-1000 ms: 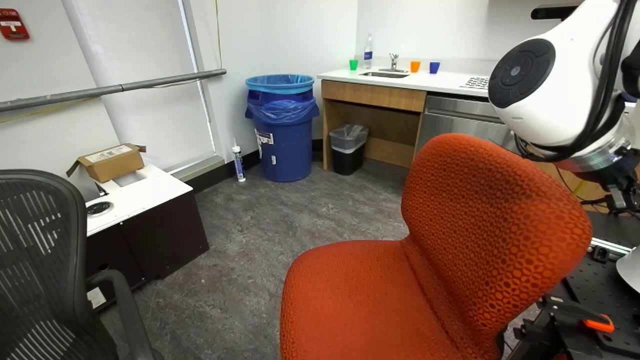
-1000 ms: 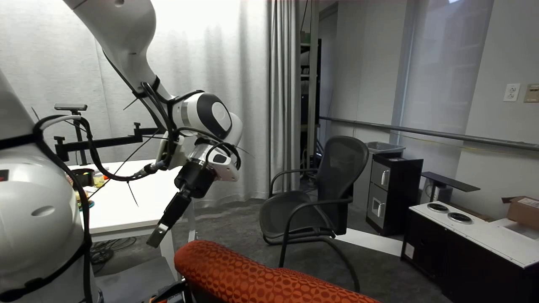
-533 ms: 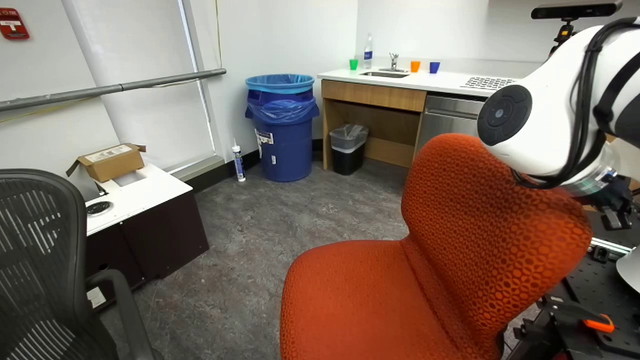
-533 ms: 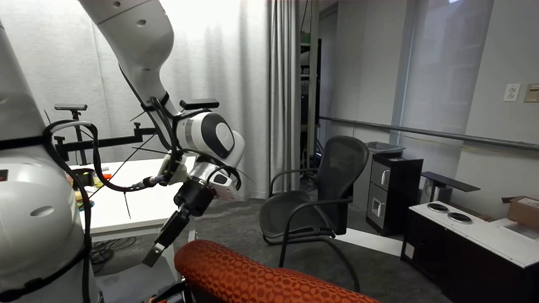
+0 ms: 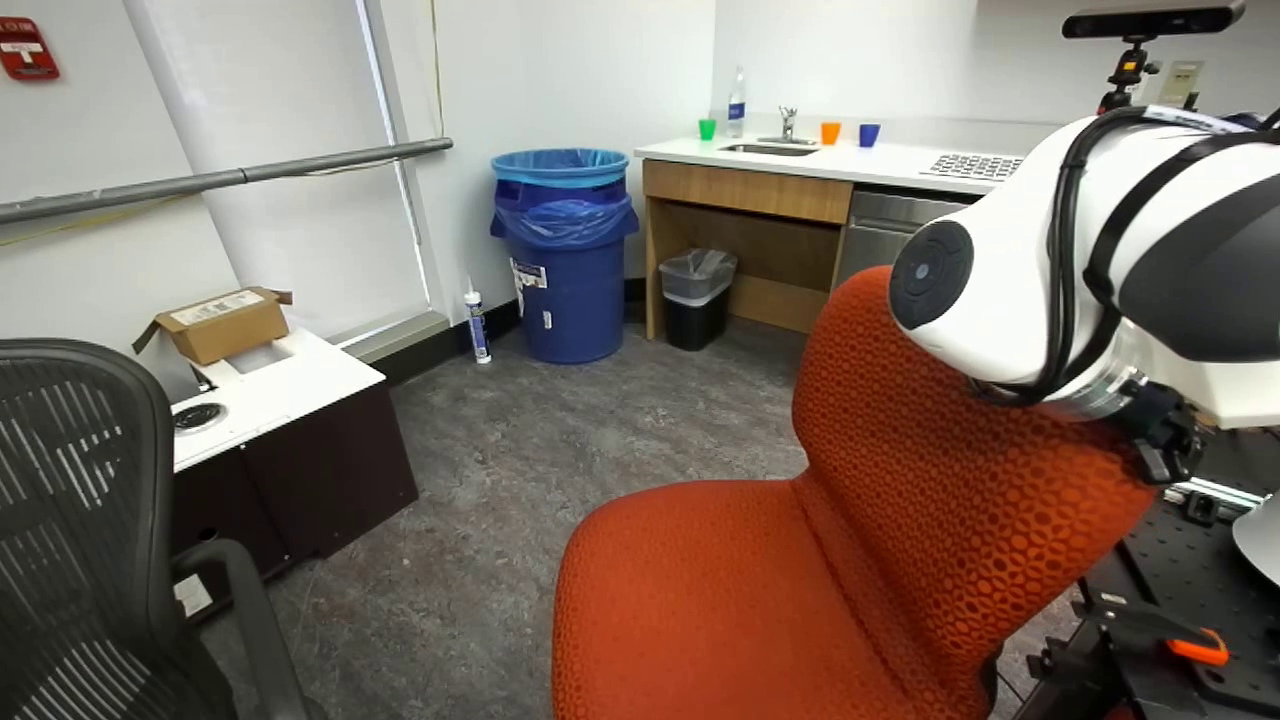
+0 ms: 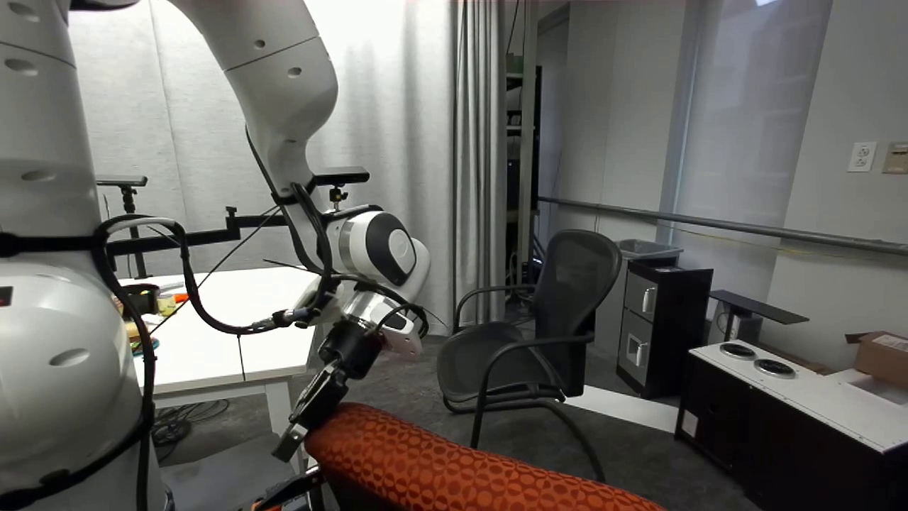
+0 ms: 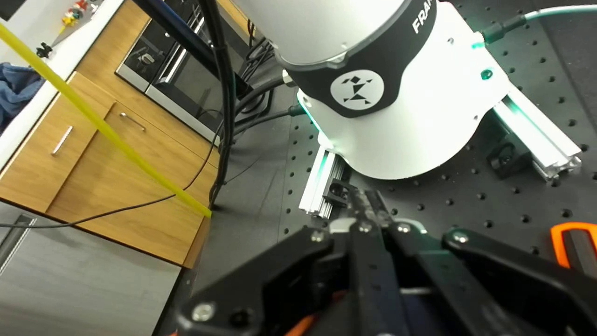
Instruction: Push the orange chair back and forth
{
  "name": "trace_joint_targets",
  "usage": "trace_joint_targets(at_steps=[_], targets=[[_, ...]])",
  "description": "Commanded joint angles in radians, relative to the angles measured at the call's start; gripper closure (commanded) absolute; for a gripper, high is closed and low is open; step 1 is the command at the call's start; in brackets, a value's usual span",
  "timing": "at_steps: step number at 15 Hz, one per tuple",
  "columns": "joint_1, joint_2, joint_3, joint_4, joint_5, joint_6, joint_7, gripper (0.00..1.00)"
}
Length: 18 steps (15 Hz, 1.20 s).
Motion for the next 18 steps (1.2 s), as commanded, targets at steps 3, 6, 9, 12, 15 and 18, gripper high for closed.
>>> trace_joint_targets(at_steps=[3,6,9,12,15,18], targets=[[-0.018,0.169,-0.050,0.160,-0.128,0.145,0.033,1.00],[-0.014,0.204,-0.066,0.241,-0.187,0.157,0.043,1.00],[-0.009,0.255,-0.082,0.332,-0.218,0.194,0.045,1.00],[0.007,0.297,-0.094,0.397,-0.232,0.253,0.051,1.00],[0.017,0.328,-0.110,0.443,-0.239,0.316,0.038,1.00],[0.022,0.314,-0.126,0.458,-0.235,0.341,0.021,1.00]])
